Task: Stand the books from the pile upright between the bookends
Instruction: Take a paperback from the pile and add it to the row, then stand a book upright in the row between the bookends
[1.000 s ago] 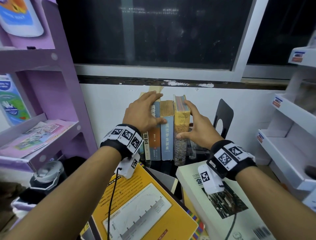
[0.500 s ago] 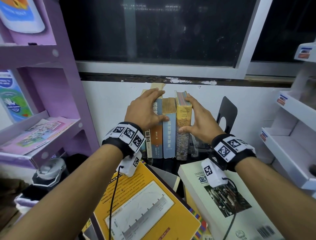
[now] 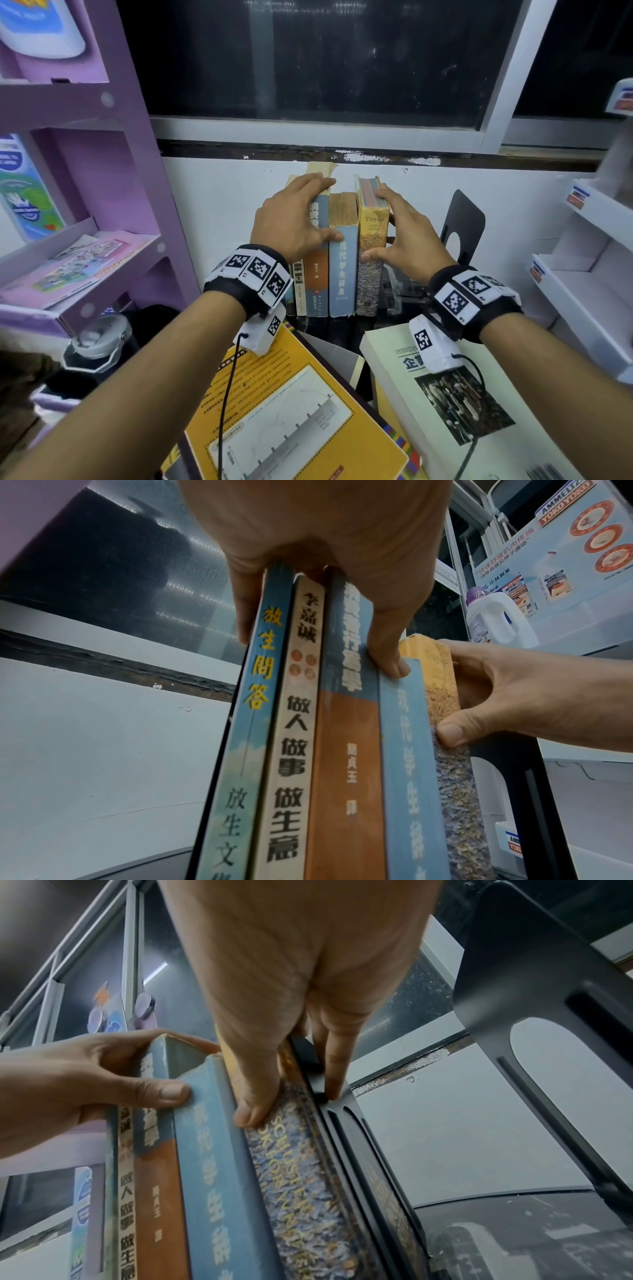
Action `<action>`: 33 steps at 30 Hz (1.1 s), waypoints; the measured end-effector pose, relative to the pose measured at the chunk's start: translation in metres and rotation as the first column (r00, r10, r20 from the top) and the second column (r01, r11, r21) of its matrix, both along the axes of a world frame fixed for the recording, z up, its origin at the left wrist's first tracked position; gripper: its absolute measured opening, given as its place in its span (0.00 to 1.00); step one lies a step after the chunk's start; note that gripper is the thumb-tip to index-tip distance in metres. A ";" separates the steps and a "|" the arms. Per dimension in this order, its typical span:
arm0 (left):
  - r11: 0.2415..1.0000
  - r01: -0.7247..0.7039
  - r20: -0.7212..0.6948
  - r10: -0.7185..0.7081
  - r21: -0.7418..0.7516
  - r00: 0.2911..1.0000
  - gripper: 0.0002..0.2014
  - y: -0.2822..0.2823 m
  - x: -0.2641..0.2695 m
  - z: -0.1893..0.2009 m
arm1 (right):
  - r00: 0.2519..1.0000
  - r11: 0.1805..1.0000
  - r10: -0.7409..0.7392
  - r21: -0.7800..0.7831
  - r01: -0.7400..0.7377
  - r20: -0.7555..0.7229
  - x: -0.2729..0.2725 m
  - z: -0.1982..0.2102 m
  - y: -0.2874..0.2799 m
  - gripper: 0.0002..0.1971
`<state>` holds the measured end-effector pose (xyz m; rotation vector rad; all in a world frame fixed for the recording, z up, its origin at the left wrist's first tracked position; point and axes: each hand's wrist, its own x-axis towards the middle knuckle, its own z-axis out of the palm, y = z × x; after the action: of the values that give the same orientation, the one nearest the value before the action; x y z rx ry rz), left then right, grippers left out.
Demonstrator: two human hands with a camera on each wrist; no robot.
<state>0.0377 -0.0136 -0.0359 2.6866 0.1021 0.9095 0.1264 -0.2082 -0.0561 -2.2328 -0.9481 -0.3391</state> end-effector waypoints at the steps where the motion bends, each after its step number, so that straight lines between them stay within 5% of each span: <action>1: 1.000 -0.003 0.002 0.003 0.000 1.000 0.42 0.000 0.000 0.000 | 1.000 1.000 0.001 0.001 -0.001 -0.002 0.000 0.001 0.000 0.53; 10: 1.000 -0.006 -0.016 0.006 -0.006 1.000 0.42 -0.003 0.002 -0.001 | 0.999 1.000 -0.018 -0.004 0.017 -0.044 -0.008 0.005 -0.004 0.47; 18: 1.000 0.022 -0.089 -0.024 -0.016 0.996 0.41 0.001 -0.003 0.004 | 0.997 0.974 -0.025 -0.226 0.007 -0.076 -0.013 0.030 -0.006 0.41; 25: 0.998 0.045 -0.140 -0.039 0.036 0.989 0.39 0.000 -0.021 0.011 | 0.993 0.967 -0.048 -0.255 0.018 -0.112 -0.030 0.040 -0.009 0.35; 33: 0.998 0.056 -0.148 -0.051 0.028 0.988 0.35 0.000 -0.061 0.015 | 0.995 0.953 -0.068 -0.301 0.042 -0.076 -0.068 0.048 -0.021 0.37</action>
<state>-0.0235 -0.0137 -0.0209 2.7698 0.0469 0.7016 0.0588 -0.2291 -0.0078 -2.5304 -0.9433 -0.1277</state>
